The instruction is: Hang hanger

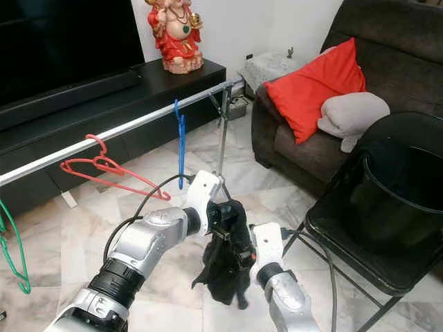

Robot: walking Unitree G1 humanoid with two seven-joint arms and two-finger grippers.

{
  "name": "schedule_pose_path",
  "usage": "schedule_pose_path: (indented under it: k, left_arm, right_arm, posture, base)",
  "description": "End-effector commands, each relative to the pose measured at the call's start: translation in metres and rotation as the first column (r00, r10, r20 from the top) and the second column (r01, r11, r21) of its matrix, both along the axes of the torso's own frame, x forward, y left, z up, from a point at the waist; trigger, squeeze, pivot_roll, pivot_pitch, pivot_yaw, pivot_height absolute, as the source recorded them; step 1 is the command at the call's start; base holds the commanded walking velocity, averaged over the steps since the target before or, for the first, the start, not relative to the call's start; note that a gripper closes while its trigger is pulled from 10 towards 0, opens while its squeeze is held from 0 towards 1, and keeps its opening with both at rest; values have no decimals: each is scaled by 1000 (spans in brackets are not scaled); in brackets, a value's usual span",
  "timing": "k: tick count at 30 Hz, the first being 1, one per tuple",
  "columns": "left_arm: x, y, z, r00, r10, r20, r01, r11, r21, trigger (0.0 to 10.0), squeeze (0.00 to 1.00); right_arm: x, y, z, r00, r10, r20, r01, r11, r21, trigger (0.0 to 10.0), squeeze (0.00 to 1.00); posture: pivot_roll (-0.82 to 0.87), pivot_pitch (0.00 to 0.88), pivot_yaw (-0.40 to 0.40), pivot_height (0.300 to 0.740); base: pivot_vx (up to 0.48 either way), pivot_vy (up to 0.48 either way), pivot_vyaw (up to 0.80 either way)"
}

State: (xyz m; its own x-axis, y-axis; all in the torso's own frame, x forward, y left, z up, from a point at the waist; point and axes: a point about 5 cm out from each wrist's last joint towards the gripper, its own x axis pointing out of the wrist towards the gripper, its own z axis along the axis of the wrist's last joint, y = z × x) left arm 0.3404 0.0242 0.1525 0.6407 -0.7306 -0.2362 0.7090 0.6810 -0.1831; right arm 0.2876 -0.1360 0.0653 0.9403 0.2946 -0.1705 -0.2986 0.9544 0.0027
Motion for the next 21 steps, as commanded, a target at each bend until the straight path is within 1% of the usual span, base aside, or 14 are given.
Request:
schedule_pose_path:
  k: [1,6,12,15,16,18,20,21]
  left_arm:
    - [2,-3,12,999,-16,29,17,999,-28,0,0]
    - [2,-1,11,999,-13,30,14,1000,-26,0,0]
    - [3,2,11,1000,-9,30,9,1000,-22,0,0]
    - [3,1,11,1000,-11,29,12,1000,-20,0,0]
    - [2,1,11,999,-13,29,14,1000,-20,0,0]
    - [2,1,11,999,-15,29,16,1000,-20,0,0]
    - [2,1,11,999,-17,29,17,1000,-19,0,0]
    - [2,1,12,999,-18,30,19,1000,-19,0,0]
  right_arm:
    - [5,-9,1,996,-87,22,87,996,-1,10000,0]
    - [8,-12,2,991,-127,38,127,992,10,10000,0]
    - [9,-9,2,991,-118,62,117,993,15,10000,0]
    - [8,-6,-3,994,-99,42,99,995,-2,10000,0]
    - [8,-5,-6,997,-76,22,77,997,-14,10000,0]
    - [8,-1,-11,1000,-18,6,18,998,-65,10000,0]
    - [9,1,-12,1000,-8,-3,7,998,-63,10000,0]
    - [12,0,-10,1000,-20,4,20,998,-62,10000,0]
  posture:
    - [17,90,70,740]
    - [24,92,70,740]
    - [24,94,74,740]
    - [27,94,76,740]
    - [27,94,76,740]
    - [29,95,77,740]
    - [29,95,77,740]
    - [32,93,78,740]
  base:
    - [0,0,0]
    - [0,0,0]
    - [0,0,0]
    - [0,0,0]
    - [0,0,0]
    - [0,0,0]
    - [0,0,0]
    - [0,0,0]
